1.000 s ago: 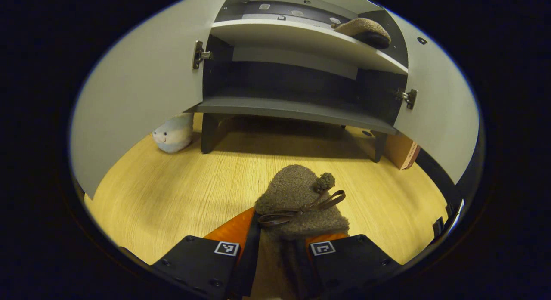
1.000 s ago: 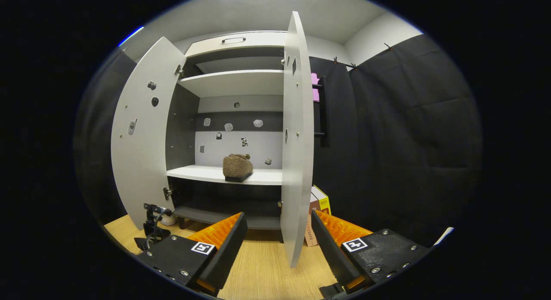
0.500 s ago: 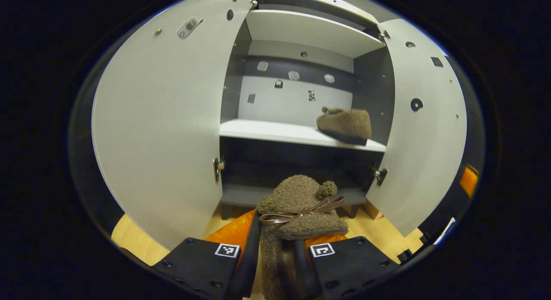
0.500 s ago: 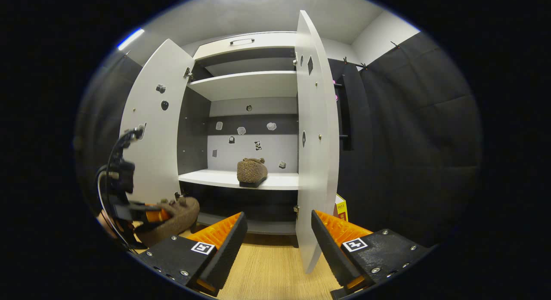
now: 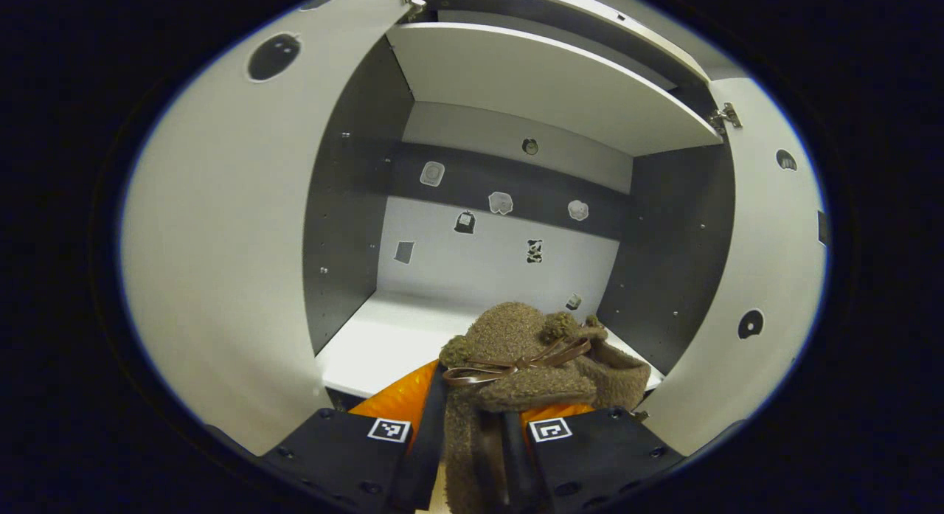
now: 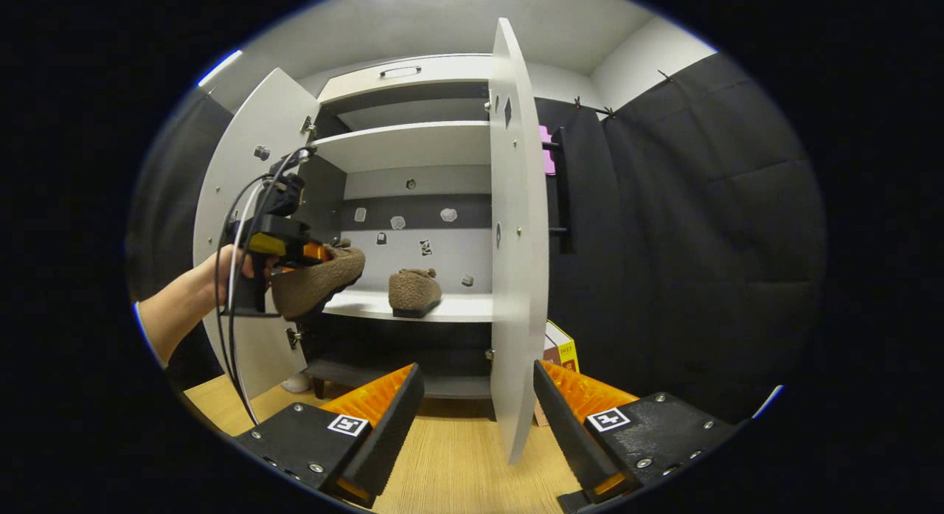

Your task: Grab one shoe with the right hand and put it into the shoe cabinet, grab the other shoe with the left hand and put it into the shoe cabinet; then close the right door with the right hand and the left door with the left hand.

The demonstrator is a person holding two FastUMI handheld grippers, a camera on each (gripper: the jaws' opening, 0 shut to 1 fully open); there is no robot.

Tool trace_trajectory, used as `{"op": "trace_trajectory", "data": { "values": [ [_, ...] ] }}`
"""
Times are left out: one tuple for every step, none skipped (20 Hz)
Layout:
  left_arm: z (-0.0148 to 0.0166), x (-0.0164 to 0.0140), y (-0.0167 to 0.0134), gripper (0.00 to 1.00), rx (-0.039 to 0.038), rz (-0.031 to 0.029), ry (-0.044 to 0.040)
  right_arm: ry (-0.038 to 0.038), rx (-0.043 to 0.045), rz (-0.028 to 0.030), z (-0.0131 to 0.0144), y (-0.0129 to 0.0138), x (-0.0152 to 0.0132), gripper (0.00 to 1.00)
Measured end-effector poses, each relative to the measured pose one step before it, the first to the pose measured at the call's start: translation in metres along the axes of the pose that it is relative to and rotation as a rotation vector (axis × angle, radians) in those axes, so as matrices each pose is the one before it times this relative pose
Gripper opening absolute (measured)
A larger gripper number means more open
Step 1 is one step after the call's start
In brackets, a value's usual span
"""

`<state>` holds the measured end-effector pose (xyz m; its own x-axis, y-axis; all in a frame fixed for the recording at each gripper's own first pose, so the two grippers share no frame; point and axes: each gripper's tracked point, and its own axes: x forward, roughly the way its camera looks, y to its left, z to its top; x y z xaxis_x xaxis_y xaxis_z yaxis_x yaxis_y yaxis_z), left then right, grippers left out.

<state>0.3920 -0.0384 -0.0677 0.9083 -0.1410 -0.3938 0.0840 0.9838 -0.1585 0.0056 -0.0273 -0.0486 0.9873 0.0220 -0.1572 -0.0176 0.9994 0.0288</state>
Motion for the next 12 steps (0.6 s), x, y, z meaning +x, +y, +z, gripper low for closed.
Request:
{"op": "trace_trajectory", "data": {
  "values": [
    [0.00044, 0.01927, 0.00137, 0.41, 0.01899, 0.01280, 0.02114, 0.00212, 0.00088, -0.01216, -0.00072, -0.00447, -0.00149, 0.92],
    [-0.00227, 0.01719, 0.00169, 0.45, 0.00414, 0.00967, 0.02563, 0.00211, 0.00174, -0.01189, 0.00002, -0.00490, -0.00080, 0.92],
    [-0.00182, 0.01554, -0.00101, 0.45, -0.00453, 0.00509, 0.02432, 0.00051, 0.00263, -0.01062, -0.00035, -0.00463, -0.00159, 0.92],
    [-0.00256, 0.01476, 0.00043, 0.47, -0.00176, 0.00390, 0.02711, 0.00183, 0.00180, -0.01244, -0.00039, -0.00428, -0.00006, 0.92],
    [-0.00461, 0.01357, 0.00270, 0.46, 0.00211, 0.01131, 0.03110, 0.00370, 0.00177, -0.01132, -0.00129, -0.00445, 0.00021, 0.92],
    [-0.00273, 0.01414, 0.00321, 0.45, 0.00205, 0.01707, 0.02770, 0.00543, 0.00228, -0.01031, -0.00214, -0.00440, -0.00157, 0.92],
    [-0.00234, 0.01105, 0.00236, 0.45, -0.00073, 0.01448, 0.01999, 0.00599, 0.00314, -0.01015, -0.00186, -0.00431, 0.00074, 0.92],
    [-0.00006, 0.00748, 0.00136, 0.45, 0.00118, 0.00710, 0.00723, 0.00312, 0.00445, -0.00971, -0.00078, -0.00458, -0.00069, 0.92],
    [-0.00050, 0.00543, 0.00090, 0.45, 0.00366, 0.00595, 0.00599, 0.00175, 0.00472, -0.00814, -0.00051, -0.00289, -0.00017, 0.92],
    [0.00022, 0.00472, 0.00203, 0.45, 0.00281, 0.01090, 0.00303, -0.00088, 0.00301, -0.00751, 0.00012, -0.00359, -0.00011, 0.92],
    [-0.00079, 0.00255, 0.00091, 0.45, 0.00093, 0.00626, 0.00304, -0.00287, 0.00035, -0.01030, 0.00012, -0.00347, -0.00043, 0.92],
    [-0.00040, 0.00221, -0.00144, 0.45, 0.00332, -0.00214, 0.00502, -0.00411, -0.00009, -0.01021, 0.00144, -0.00293, 0.00181, 0.92]
  ]
}}
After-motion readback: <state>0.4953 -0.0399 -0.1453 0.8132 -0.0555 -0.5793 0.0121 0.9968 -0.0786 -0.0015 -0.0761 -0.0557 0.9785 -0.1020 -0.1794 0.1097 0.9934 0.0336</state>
